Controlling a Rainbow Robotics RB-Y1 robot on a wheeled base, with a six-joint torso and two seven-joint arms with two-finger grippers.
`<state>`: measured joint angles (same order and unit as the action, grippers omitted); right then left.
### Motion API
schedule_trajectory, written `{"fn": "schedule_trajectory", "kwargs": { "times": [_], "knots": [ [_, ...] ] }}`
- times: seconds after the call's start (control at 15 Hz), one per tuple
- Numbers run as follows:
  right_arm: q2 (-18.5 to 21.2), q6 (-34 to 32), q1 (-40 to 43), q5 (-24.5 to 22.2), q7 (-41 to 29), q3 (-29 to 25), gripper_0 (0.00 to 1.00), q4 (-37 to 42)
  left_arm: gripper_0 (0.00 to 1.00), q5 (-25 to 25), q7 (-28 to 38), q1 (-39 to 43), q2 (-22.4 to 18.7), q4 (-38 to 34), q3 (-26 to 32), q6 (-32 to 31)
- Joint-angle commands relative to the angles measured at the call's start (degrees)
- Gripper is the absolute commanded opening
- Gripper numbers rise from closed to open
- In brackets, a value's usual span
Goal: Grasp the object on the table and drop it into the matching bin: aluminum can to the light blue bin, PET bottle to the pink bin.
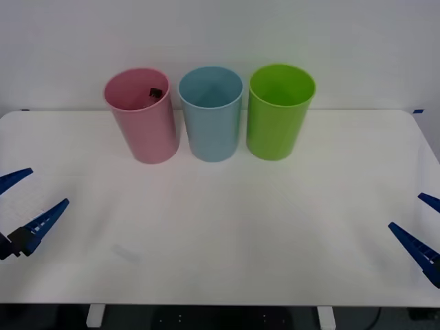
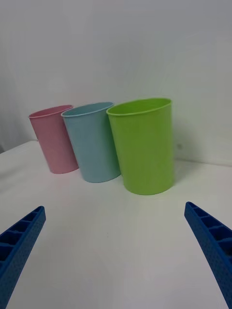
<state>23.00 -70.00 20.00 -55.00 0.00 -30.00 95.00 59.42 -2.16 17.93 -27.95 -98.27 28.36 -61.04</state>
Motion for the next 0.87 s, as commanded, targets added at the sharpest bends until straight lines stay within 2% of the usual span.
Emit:
{"fn": "schedule_trajectory", "kwargs": {
  "times": [0.07,0.4,0.87],
  "knots": [
    [0.00,0.00,0.00,0.00,0.00,0.00,1.00,0.00,1.00,0.00,-0.57,3.07,0.00,0.01,2.75,-4.26],
    [0.00,0.00,0.00,0.00,0.00,0.00,1.00,0.00,1.00,0.00,-0.92,7.12,0.00,0.01,3.37,-6.11],
    [0.00,0.00,0.00,0.00,0.00,0.00,1.00,0.00,1.00,0.09,-0.65,7.47,0.00,0.01,2.67,-5.31]
  ]
}}
